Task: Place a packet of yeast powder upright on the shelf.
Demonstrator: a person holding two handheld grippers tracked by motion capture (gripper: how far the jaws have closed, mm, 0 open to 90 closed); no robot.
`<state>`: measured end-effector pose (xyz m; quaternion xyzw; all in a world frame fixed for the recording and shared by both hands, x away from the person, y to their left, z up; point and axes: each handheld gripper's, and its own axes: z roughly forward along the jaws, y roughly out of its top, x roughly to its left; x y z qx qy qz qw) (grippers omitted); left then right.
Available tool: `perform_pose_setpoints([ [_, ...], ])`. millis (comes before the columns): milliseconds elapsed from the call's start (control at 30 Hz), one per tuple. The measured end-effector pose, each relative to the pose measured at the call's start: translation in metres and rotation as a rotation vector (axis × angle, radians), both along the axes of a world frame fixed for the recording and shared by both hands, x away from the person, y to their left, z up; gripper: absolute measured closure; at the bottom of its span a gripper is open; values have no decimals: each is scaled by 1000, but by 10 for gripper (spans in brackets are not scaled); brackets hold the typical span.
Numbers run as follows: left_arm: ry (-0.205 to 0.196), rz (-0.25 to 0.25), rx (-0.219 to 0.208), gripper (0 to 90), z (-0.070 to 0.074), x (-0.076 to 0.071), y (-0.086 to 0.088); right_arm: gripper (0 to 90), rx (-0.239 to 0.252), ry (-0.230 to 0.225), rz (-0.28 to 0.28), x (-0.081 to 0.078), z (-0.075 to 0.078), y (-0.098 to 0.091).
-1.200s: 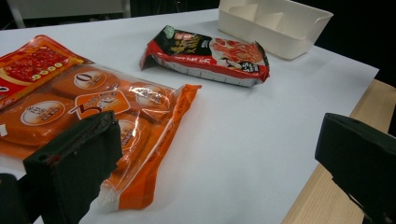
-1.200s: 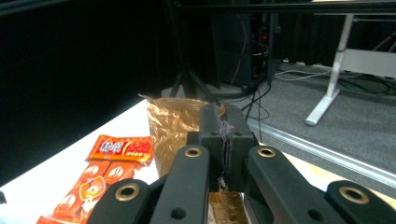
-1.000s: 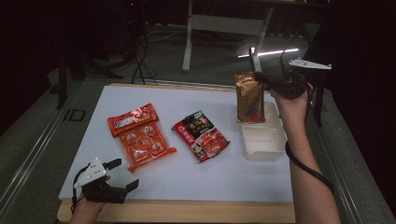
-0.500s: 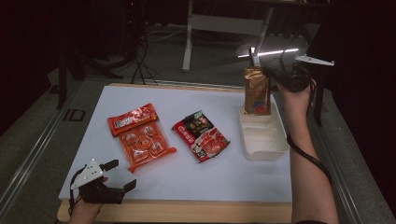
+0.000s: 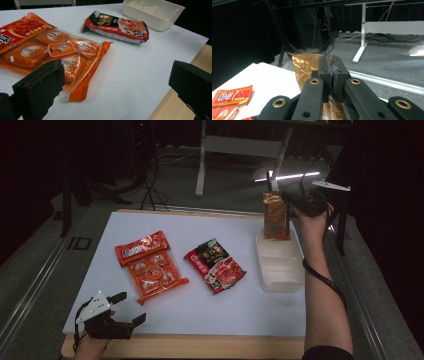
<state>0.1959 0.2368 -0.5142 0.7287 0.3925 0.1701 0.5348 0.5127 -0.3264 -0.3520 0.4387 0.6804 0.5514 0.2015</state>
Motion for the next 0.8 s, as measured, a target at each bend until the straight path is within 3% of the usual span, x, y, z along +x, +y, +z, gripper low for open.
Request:
perform_pose_setpoints([
  [133,3,0,2,1,0,0,0,879,1,-8,4,5,-7,-1],
  [433,4,1,2,1,0,0,0,868,-16,28,10,8,-26,0],
  [600,4,1,4,1,-1,1,0,868,11,54,23,7,-36,1],
  [800,3,-1,4,1,0,0,0,868,25,83,-1,5,-48,-3],
])
